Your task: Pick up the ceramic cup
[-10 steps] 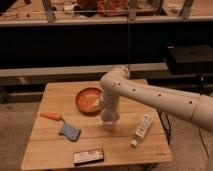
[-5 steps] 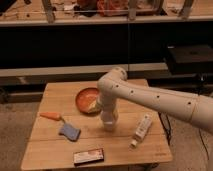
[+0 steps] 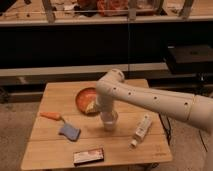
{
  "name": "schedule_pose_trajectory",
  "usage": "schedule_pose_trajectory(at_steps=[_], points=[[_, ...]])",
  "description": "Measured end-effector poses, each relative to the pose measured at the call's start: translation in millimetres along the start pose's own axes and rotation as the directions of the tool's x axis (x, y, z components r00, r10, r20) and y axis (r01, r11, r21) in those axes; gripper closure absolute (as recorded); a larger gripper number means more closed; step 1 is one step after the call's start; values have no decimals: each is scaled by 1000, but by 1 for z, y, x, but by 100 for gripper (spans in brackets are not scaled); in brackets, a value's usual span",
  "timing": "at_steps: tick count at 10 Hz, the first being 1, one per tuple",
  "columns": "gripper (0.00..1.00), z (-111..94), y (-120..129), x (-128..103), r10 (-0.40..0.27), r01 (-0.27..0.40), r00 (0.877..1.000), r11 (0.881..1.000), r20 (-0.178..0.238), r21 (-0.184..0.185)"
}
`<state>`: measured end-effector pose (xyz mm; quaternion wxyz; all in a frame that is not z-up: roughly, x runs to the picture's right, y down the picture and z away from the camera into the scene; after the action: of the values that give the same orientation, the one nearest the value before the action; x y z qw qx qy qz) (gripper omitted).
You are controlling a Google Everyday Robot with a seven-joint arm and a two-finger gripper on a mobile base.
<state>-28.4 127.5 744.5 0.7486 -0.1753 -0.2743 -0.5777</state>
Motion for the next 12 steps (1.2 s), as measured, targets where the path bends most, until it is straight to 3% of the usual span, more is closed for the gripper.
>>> schedule_pose_trajectory(at_steps=[3, 5, 12], points=[[20, 18, 1, 2, -26, 26, 1000, 1000, 5, 1], [20, 14, 9, 5, 8, -8, 1000, 1000, 4, 1], [20, 22, 12, 7, 3, -3, 1000, 1000, 3, 3]])
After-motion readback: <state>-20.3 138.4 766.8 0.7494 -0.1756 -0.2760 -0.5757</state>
